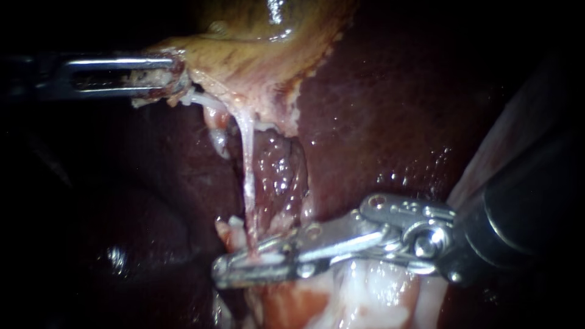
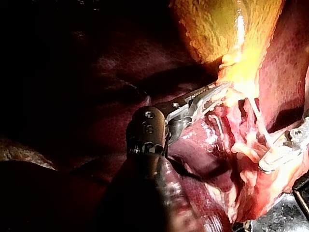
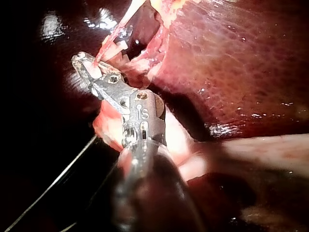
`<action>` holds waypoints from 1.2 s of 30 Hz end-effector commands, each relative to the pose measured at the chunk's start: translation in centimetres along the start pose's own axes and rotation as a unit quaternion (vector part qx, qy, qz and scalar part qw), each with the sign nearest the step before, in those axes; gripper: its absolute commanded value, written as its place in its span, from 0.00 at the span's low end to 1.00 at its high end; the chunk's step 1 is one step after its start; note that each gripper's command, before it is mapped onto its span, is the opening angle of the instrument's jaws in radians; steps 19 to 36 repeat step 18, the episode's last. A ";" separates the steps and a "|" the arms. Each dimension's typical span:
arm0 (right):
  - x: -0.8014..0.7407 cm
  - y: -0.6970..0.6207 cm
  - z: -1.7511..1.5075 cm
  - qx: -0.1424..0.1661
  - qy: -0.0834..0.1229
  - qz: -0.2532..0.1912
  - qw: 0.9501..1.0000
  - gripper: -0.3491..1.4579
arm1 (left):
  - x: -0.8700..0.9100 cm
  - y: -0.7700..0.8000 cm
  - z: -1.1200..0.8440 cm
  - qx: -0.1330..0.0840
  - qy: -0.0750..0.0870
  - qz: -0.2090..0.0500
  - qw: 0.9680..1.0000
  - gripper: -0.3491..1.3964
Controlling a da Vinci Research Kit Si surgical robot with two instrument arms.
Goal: Clipping first clip right tube
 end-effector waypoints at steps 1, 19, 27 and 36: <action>0.00 0.00 0.00 0.002 -0.001 0.000 1.000 0.00 | 0.00 0.00 0.00 0.000 0.000 0.000 1.000 0.00; -0.03 0.07 -0.03 0.006 -0.004 -0.002 1.000 0.00 | 0.00 0.00 0.00 0.000 0.000 0.000 1.000 0.00; -0.03 0.07 -0.03 0.006 -0.004 -0.002 1.000 0.00 | 0.00 0.00 0.00 0.000 0.000 0.000 1.000 0.00; -0.03 0.07 -0.03 0.006 -0.004 -0.002 1.000 0.00 | 0.00 0.00 0.00 0.000 0.000 0.000 1.000 0.00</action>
